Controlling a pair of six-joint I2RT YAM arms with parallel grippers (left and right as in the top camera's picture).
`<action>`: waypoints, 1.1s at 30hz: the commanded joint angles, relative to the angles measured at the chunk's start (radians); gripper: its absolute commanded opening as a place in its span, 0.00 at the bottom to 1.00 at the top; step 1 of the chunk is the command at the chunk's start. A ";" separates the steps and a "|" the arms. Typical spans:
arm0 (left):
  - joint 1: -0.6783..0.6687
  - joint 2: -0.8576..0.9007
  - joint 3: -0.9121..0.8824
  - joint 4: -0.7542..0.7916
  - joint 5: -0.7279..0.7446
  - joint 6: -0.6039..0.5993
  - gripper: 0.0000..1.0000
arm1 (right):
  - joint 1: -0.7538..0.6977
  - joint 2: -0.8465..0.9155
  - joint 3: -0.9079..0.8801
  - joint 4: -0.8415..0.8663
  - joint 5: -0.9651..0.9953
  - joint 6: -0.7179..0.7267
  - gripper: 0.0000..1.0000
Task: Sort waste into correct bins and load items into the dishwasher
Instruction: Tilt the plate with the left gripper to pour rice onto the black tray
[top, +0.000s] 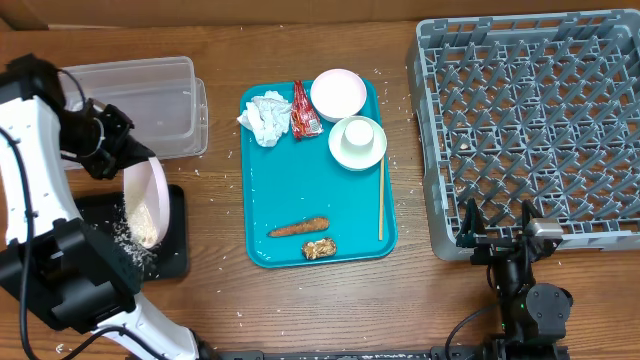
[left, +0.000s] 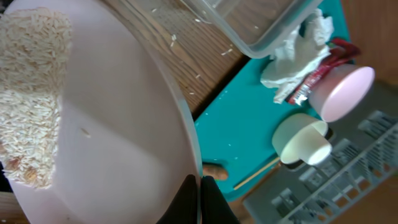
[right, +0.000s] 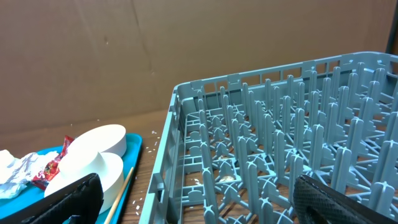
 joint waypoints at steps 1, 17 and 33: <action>0.045 0.001 0.026 -0.022 0.147 0.108 0.04 | 0.006 -0.008 -0.010 0.006 0.010 -0.006 1.00; 0.218 0.001 0.026 -0.161 0.283 0.288 0.04 | 0.006 -0.008 -0.010 0.006 0.010 -0.006 1.00; 0.356 0.001 0.026 -0.166 0.422 0.378 0.04 | 0.006 -0.008 -0.010 0.006 0.010 -0.006 1.00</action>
